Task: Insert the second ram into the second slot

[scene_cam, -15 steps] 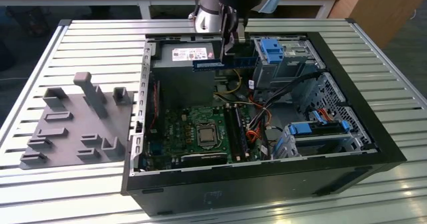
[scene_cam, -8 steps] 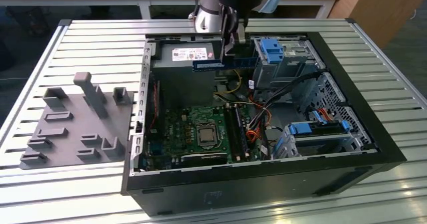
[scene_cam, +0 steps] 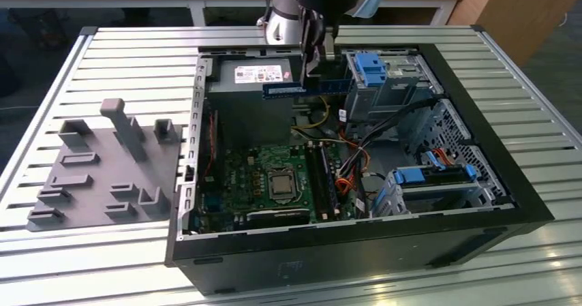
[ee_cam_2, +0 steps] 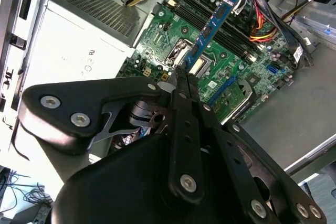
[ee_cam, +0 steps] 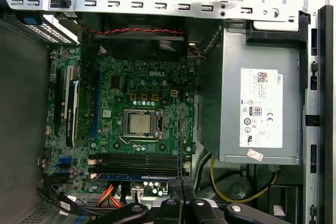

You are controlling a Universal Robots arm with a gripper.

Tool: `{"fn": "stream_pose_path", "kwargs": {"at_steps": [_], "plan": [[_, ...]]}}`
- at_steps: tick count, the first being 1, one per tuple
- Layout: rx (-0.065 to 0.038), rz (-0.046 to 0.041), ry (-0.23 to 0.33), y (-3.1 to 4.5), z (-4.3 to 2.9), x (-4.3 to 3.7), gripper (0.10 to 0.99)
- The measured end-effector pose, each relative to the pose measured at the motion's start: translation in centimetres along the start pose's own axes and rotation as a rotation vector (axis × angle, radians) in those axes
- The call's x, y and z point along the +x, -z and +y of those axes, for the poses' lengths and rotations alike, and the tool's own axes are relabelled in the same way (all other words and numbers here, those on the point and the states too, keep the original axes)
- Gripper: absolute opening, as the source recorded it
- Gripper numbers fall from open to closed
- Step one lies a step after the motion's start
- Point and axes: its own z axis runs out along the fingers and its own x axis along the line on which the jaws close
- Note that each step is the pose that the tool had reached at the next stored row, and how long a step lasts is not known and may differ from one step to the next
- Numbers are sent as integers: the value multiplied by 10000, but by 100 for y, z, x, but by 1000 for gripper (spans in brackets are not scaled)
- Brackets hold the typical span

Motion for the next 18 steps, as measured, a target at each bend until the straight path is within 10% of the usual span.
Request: {"fn": "stream_pose_path", "kwargs": {"at_steps": [18], "plan": [[0,0,0,1,1,46,122]]}}
